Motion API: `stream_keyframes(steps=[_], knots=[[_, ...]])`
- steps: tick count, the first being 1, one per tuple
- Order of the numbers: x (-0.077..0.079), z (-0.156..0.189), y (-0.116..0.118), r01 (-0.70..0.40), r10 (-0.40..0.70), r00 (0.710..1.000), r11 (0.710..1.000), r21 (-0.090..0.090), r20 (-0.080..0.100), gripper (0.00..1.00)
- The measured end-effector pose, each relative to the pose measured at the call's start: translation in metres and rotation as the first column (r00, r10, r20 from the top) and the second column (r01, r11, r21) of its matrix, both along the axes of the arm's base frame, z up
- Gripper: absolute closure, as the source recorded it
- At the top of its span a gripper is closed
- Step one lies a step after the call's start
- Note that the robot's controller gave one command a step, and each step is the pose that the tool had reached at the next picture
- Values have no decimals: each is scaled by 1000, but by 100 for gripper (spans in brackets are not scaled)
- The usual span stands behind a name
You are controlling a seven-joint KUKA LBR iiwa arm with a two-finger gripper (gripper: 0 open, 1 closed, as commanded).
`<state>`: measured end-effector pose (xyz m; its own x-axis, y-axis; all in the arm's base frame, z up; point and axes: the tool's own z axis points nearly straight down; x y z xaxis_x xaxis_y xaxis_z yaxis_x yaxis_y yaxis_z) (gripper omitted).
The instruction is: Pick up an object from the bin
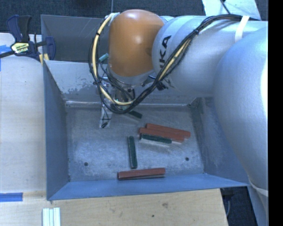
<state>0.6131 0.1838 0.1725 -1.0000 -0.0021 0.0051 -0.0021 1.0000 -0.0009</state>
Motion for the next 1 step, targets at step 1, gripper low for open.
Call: stream_keyframes(steps=[1], knots=[[-8, -32, -115, -71, 71, 997, 997, -4, 4, 0]])
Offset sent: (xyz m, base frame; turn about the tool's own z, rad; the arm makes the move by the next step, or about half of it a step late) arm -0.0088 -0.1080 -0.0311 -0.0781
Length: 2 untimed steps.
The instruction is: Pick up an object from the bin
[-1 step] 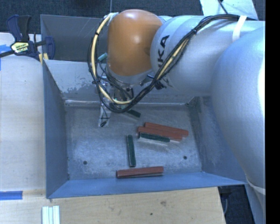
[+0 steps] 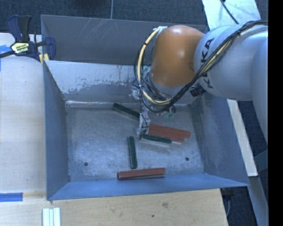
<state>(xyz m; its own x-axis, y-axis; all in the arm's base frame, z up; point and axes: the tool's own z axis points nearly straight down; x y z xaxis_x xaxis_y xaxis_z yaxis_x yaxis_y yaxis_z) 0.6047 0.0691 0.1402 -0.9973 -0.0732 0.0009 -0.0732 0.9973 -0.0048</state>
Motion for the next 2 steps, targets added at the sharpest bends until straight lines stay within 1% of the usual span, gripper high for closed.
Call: stream_keyframes(steps=[1, 2], knots=[[8, -64, -41, 42, -42, 999, 999, 3, -2, 0], [10, -60, -39, 39, -39, 999, 999, 6, 4, 100]])
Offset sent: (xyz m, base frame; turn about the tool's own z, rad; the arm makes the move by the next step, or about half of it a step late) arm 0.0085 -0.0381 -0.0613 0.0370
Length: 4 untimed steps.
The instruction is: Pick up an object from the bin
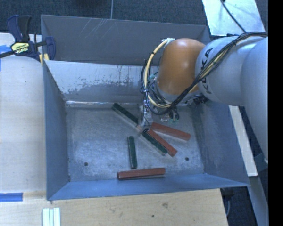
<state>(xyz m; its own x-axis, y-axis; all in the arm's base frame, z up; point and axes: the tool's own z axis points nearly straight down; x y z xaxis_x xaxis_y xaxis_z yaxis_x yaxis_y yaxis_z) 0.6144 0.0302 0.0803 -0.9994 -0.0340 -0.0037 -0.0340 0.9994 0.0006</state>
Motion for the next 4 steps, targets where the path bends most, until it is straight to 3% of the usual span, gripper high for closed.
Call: stream_keyframes(steps=[1, 2, 3, 4], knots=[[0, 0, 0, 1, -1, 1000, 1000, 0, 0, 0], [0, -9, -27, 74, -74, 997, 997, 1, -3, 0], [1, -7, -27, 75, -75, 997, 997, 1, -1, 100], [-34, 85, -37, 213, -213, 977, 977, 1, 6, 100]])
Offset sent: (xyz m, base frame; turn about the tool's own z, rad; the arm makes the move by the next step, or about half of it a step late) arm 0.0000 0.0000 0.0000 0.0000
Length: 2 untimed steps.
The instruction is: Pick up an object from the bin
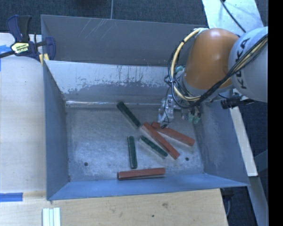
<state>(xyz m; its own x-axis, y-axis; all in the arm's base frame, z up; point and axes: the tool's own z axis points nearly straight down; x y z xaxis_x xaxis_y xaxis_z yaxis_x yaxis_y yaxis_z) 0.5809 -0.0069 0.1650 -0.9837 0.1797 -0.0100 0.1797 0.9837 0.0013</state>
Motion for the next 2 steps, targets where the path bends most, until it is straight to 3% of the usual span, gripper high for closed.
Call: stream_keyframes(steps=[1, 2], knots=[[-1, -4, 0, -1, 1, 1000, 1000, 0, -6, 0], [0, -95, -16, -171, 171, 985, 985, 0, -10, 0]])
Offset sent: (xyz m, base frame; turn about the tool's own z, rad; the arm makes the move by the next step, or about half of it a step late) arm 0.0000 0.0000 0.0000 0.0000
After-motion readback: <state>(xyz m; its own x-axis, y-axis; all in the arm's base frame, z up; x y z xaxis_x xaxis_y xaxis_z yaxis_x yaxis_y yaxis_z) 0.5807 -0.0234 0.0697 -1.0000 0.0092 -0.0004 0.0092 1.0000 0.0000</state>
